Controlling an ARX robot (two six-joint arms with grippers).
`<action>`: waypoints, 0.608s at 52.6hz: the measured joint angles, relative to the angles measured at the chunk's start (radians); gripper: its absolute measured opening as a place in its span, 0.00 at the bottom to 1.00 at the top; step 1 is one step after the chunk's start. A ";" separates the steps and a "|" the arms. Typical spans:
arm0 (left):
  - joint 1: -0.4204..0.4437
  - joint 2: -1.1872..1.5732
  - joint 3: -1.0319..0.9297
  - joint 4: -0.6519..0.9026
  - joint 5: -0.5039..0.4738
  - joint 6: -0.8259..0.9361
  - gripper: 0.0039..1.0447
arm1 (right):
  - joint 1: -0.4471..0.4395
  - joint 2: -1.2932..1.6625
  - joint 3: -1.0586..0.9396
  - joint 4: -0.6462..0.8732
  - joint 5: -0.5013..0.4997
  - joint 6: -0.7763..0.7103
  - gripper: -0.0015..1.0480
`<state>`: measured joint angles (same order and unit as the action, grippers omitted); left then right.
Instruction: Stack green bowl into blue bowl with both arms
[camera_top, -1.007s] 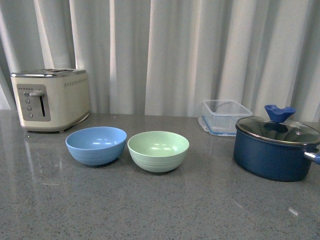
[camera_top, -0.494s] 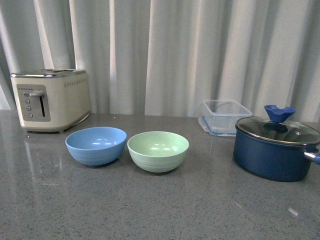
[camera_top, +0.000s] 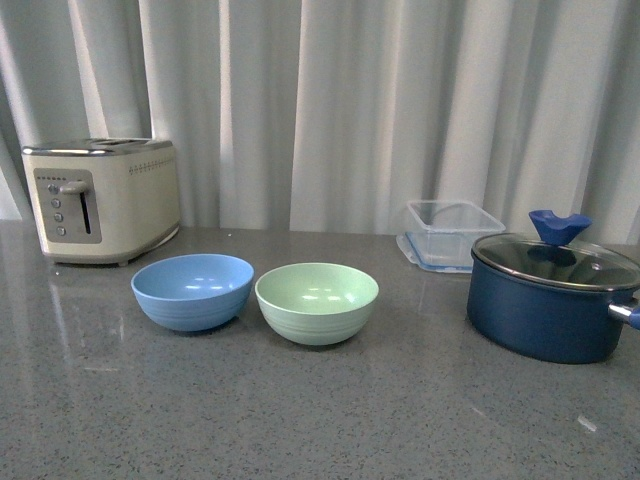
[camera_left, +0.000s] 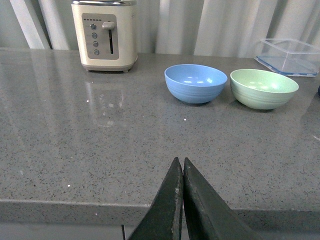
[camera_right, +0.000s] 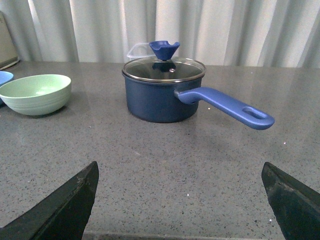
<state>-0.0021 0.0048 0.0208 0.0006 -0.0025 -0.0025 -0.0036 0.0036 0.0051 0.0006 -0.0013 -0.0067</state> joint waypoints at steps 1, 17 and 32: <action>0.000 0.000 0.000 0.000 0.000 0.000 0.03 | 0.000 0.000 0.000 0.000 0.000 0.000 0.90; 0.000 -0.001 0.000 0.000 0.000 -0.001 0.39 | 0.001 0.006 0.003 -0.008 0.001 0.007 0.90; 0.000 -0.001 0.000 0.000 0.000 -0.001 0.90 | 0.164 0.963 0.639 -0.235 0.026 0.060 0.90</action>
<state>-0.0021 0.0036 0.0208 0.0006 -0.0025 -0.0036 0.1604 0.9665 0.6441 -0.2348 0.0246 0.0536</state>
